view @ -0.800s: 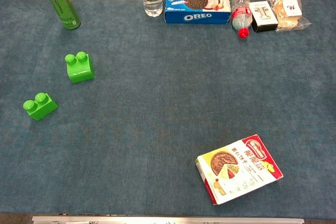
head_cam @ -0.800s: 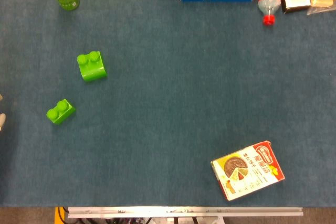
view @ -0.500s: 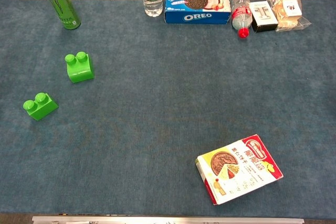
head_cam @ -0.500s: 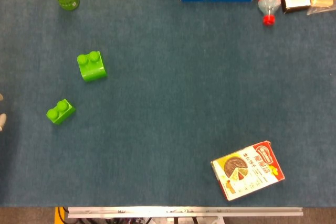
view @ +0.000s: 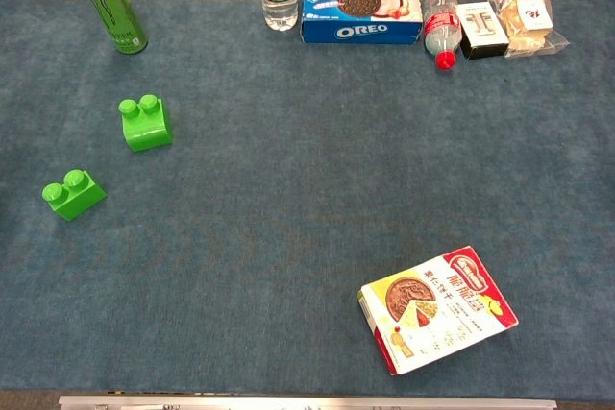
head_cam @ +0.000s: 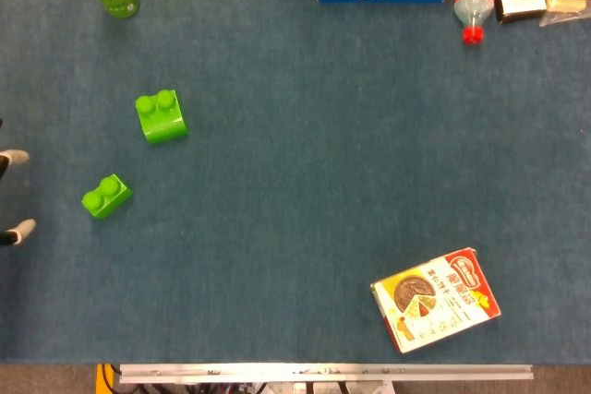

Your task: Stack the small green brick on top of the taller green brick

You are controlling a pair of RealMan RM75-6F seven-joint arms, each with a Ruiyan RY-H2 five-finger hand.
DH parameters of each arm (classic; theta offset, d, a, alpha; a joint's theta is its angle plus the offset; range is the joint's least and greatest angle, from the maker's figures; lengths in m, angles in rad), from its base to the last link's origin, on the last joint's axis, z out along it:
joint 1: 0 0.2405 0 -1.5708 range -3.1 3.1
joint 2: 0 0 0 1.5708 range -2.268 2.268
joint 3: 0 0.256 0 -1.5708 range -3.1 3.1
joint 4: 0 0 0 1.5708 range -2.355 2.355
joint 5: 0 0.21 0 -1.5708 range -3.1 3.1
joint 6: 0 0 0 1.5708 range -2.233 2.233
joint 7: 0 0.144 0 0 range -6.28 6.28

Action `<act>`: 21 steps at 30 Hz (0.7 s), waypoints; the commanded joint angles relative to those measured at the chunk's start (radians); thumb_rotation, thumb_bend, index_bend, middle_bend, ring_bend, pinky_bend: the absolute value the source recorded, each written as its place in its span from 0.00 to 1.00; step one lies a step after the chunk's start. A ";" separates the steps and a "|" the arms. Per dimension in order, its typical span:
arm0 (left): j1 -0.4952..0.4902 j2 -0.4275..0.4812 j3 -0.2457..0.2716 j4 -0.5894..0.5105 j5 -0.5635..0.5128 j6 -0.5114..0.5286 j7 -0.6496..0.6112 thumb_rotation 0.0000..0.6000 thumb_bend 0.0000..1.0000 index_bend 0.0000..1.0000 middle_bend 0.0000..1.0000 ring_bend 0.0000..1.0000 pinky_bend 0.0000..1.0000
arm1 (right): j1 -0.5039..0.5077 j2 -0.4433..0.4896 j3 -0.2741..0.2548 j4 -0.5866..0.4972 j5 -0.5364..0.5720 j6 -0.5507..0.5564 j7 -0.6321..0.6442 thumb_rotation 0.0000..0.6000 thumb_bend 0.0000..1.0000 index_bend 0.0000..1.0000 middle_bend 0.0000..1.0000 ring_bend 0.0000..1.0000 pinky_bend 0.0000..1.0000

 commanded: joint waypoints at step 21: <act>-0.107 0.090 0.043 -0.343 0.080 -0.144 0.172 1.00 0.00 0.00 0.00 0.00 0.05 | -0.012 0.017 -0.001 -0.013 -0.016 0.026 0.018 1.00 0.40 0.70 0.45 0.42 0.64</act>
